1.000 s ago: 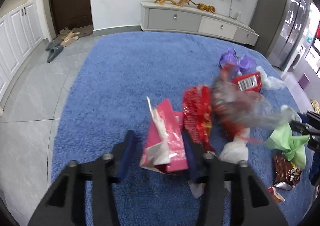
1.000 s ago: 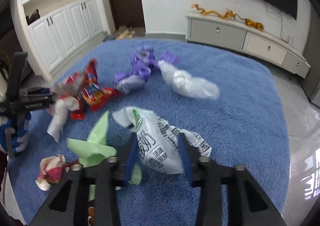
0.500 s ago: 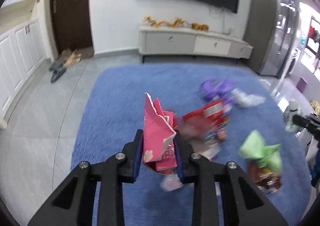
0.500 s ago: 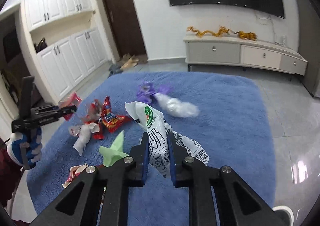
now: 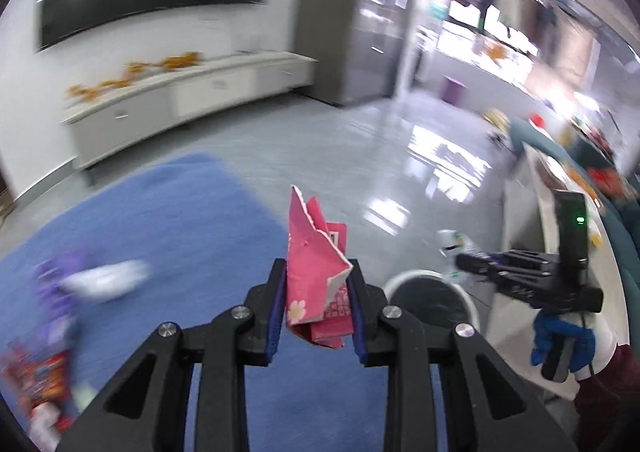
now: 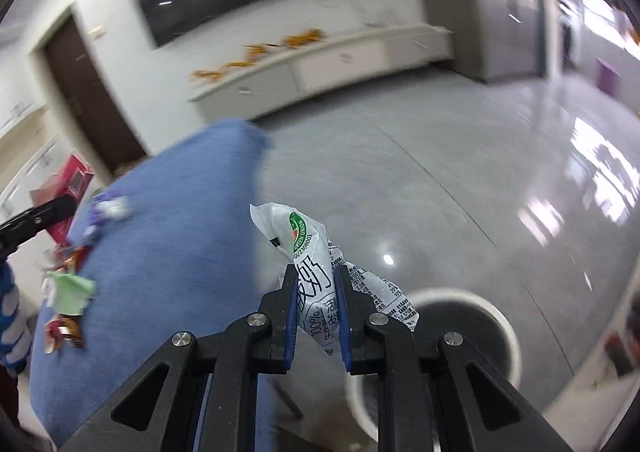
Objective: Collect trash
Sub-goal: 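Carry both wrappers over the white bin and open both tools to drop them, then grasp the white tissue with the left tool while the right tool grasps the green tissue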
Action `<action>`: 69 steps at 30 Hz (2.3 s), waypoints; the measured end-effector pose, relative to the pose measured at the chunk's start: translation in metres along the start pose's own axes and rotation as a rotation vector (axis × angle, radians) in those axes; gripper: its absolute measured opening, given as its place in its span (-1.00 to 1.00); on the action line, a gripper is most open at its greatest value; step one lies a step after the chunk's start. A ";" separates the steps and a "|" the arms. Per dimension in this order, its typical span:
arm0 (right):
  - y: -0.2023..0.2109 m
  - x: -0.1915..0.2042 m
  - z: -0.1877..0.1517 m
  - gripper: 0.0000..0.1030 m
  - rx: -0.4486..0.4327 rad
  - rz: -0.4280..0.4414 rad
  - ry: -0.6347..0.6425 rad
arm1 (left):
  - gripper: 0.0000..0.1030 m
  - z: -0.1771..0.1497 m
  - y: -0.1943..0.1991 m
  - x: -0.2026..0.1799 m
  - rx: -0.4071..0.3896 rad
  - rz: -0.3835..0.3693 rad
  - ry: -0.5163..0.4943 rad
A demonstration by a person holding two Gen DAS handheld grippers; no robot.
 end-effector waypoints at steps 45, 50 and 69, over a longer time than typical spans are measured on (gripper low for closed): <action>-0.018 0.212 0.031 -0.31 0.026 0.317 0.339 | -0.03 -0.071 0.099 0.176 -0.084 0.333 0.313; -0.026 0.268 0.032 -0.31 0.045 0.400 0.425 | -0.03 -0.105 0.126 0.231 -0.084 0.418 0.416; -0.092 0.357 0.032 -0.26 0.179 0.501 0.559 | -0.56 -0.139 0.104 0.281 -0.015 0.403 0.519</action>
Point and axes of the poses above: each gripper's, at about its wrist camera, not at the fingertips, and y roughly against the way its jaws point, x to its left, z to its top, the point moved 4 cm from there along -y, roughly the way its jaws point, and after that the axes turned 11 degrees about y, right-handed, at the moved point
